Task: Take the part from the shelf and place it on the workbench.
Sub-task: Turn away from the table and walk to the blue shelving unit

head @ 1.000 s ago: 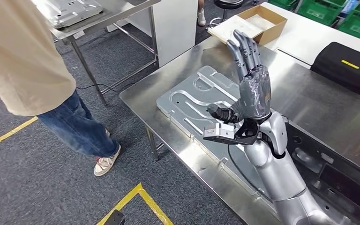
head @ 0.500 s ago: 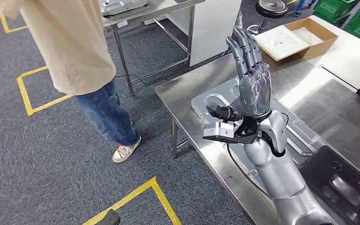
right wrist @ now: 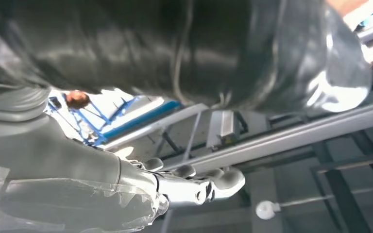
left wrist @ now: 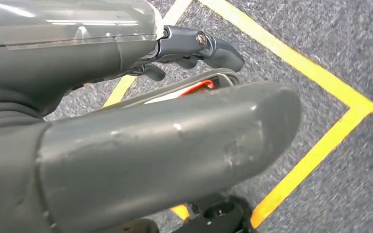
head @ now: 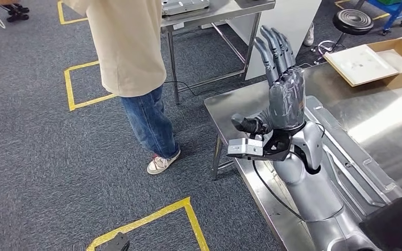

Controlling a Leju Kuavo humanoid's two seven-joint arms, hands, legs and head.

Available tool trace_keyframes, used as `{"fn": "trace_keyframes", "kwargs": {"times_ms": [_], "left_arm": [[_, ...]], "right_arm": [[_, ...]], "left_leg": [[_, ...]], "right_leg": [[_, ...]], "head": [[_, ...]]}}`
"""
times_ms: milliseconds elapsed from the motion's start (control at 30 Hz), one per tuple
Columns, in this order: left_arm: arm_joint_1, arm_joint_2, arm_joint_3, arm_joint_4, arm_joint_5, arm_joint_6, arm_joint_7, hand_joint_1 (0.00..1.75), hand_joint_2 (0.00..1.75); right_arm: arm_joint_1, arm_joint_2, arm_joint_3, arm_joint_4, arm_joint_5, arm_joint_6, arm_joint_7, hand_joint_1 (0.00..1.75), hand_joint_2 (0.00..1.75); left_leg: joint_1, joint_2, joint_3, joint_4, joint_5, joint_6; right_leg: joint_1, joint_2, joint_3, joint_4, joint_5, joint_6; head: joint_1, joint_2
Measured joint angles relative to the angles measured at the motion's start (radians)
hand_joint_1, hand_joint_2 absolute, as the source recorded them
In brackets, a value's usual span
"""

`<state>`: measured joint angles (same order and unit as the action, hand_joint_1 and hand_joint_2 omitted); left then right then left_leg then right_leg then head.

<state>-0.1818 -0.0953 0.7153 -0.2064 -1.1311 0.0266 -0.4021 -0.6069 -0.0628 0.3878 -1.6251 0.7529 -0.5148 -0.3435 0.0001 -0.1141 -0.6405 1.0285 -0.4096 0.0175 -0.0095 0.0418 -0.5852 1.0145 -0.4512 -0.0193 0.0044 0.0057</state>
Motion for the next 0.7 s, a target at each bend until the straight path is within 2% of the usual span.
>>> {"fn": "trace_keyframes", "kwargs": {"times_ms": [33, 100, 133, 167, 200, 233, 267, 300, 367, 400, 467, 500, 533, 600, 633, 667, 700], "left_arm": [[-0.005, 0.003, -0.001, 0.000, -0.002, -0.002, 0.001, 0.00, 0.00], [-0.018, 0.004, -0.003, -0.001, -0.003, -0.005, 0.006, 0.00, 0.00], [-0.023, 0.005, -0.005, -0.001, -0.004, -0.005, 0.009, 0.00, 0.00], [-0.027, 0.005, -0.006, -0.001, -0.004, -0.005, 0.011, 0.00, 0.00], [-0.028, 0.006, -0.007, -0.001, -0.004, -0.006, 0.013, 0.00, 0.00], [-0.028, 0.007, -0.007, -0.001, -0.004, -0.006, 0.014, 0.00, 0.00], [-0.028, 0.008, -0.008, -0.001, -0.005, -0.006, 0.014, 0.00, 0.00], [-0.028, 0.009, -0.008, -0.001, -0.006, -0.006, 0.015, 0.00, 0.00], [-0.030, 0.007, -0.011, -0.001, -0.009, -0.007, 0.015, 0.00, 0.00], [-0.029, 0.006, -0.013, -0.001, -0.011, -0.008, 0.016, 0.00, 0.00], [-0.024, 0.005, -0.016, -0.001, -0.016, -0.011, 0.018, 0.00, 0.00], [-0.021, 0.005, -0.017, -0.001, -0.019, -0.011, 0.019, 0.00, 0.00], [-0.020, 0.004, -0.017, -0.001, -0.020, -0.012, 0.019, 0.00, 0.00], [-0.019, 0.003, -0.018, -0.001, -0.020, -0.013, 0.019, 0.00, 0.00], [-0.020, 0.002, -0.019, -0.001, -0.020, -0.013, 0.019, 0.00, 0.00], [-0.020, 0.000, -0.019, -0.001, -0.020, -0.013, 0.018, 0.00, 0.00], [-0.020, -0.001, -0.019, -0.001, -0.019, -0.013, 0.018, 0.00, 0.00]], "right_arm": [[-0.004, 0.001, 0.000, -0.004, 0.007, 0.004, 0.003, 0.00, 0.00], [-0.007, 0.003, 0.001, -0.012, 0.020, 0.010, 0.008, 0.00, 0.00], [-0.005, 0.003, 0.001, -0.014, 0.024, 0.011, 0.010, 0.00, 0.00], [-0.002, 0.003, 0.002, -0.015, 0.027, 0.011, 0.012, 0.00, 0.00], [0.003, 0.003, 0.003, -0.015, 0.029, 0.011, 0.014, 0.00, 0.00], [0.007, 0.003, 0.004, -0.015, 0.032, 0.010, 0.015, 0.00, 0.00], [0.010, 0.003, 0.004, -0.015, 0.034, 0.010, 0.016, 0.00, 0.00], [0.011, 0.003, 0.004, -0.016, 0.037, 0.009, 0.016, 0.00, 0.00], [0.014, 0.002, 0.004, -0.018, 0.040, 0.005, 0.016, 0.00, 0.00], [0.017, 0.002, 0.004, -0.020, 0.041, 0.003, 0.016, 0.00, 0.00], [0.025, 0.002, 0.005, -0.022, 0.042, -0.001, 0.016, 0.00, 0.00], [0.029, 0.001, 0.005, -0.022, 0.043, -0.003, 0.016, 0.00, 0.00], [0.032, 0.000, 0.005, -0.024, 0.043, -0.004, 0.016, 0.00, 0.00], [0.040, -0.003, 0.005, -0.027, 0.043, -0.006, 0.016, 0.00, 0.00], [0.047, -0.004, 0.005, -0.028, 0.043, -0.007, 0.016, 0.00, 0.00], [0.054, -0.005, 0.005, -0.028, 0.043, -0.007, 0.016, 0.00, 0.00], [0.062, -0.007, 0.005, -0.028, 0.044, -0.007, 0.016, 0.00, 0.00]], "left_leg": [[-0.001, 0.026, -0.010, 0.023, -0.017, -0.007], [0.004, 0.083, -0.057, 0.124, -0.074, -0.021], [0.009, 0.095, -0.086, 0.185, -0.101, -0.028], [0.013, 0.101, -0.108, 0.231, -0.116, -0.033], [0.017, 0.105, -0.116, 0.248, -0.113, -0.038], [0.021, 0.109, -0.105, 0.228, -0.094, -0.042], [0.024, 0.118, -0.075, 0.173, -0.062, -0.045], [0.024, 0.138, -0.041, 0.108, -0.037, -0.047], [0.018, 0.167, 0.005, 0.017, -0.011, -0.037], [0.014, 0.171, 0.009, 0.005, -0.015, -0.028], [0.012, 0.151, 0.008, 0.005, -0.014, -0.009], [0.013, 0.141, 0.010, 0.003, -0.013, -0.003], [0.014, 0.132, 0.011, 0.001, -0.012, 0.003], [0.016, 0.114, 0.012, -0.002, -0.009, 0.014], [0.015, 0.104, 0.012, -0.002, -0.009, 0.017], [0.014, 0.092, 0.012, -0.002, -0.009, 0.020], [0.012, 0.079, 0.012, -0.002, -0.009, 0.021]], "right_leg": [[-0.004, -0.014, 0.006, -0.008, 0.003, -0.002], [-0.003, -0.042, 0.012, -0.014, 0.004, -0.005], [-0.003, -0.056, 0.012, -0.014, 0.003, -0.006], [-0.003, -0.070, 0.012, -0.013, 0.002, -0.006], [-0.004, -0.083, 0.012, -0.012, 0.000, -0.004], [-0.006, -0.094, 0.012, -0.010, -0.002, -0.001], [-0.007, -0.105, 0.012, -0.007, -0.006, 0.002], [-0.009, -0.115, 0.012, -0.001, -0.011, 0.008], [-0.005, -0.132, 0.010, 0.010, -0.021, 0.020], [-0.001, -0.140, 0.010, 0.013, -0.024, 0.025], [0.001, -0.154, 0.015, 0.011, -0.028, 0.035], [-0.001, -0.146, 0.017, 0.015, -0.034, 0.041], [-0.006, -0.126, 0.013, 0.028, -0.047, 0.046], [-0.010, -0.071, -0.026, 0.115, -0.100, 0.051], [-0.011, -0.055, -0.058, 0.179, -0.130, 0.051], [-0.010, -0.047, -0.090, 0.241, -0.153, 0.050], [-0.010, -0.044, -0.113, 0.279, -0.159, 0.048]], "head": [[-0.002, 0.000], [-0.006, 0.000], [-0.006, 0.000], [-0.006, 0.000], [-0.006, 0.000], [-0.006, 0.000], [-0.006, 0.000], [-0.006, 0.000], [-0.006, 0.000], [-0.006, 0.000], [-0.006, 0.000], [-0.005, 0.000], [-0.005, 0.000], [-0.005, 0.000], [-0.005, 0.000], [-0.005, 0.000], [-0.005, 0.000]]}}
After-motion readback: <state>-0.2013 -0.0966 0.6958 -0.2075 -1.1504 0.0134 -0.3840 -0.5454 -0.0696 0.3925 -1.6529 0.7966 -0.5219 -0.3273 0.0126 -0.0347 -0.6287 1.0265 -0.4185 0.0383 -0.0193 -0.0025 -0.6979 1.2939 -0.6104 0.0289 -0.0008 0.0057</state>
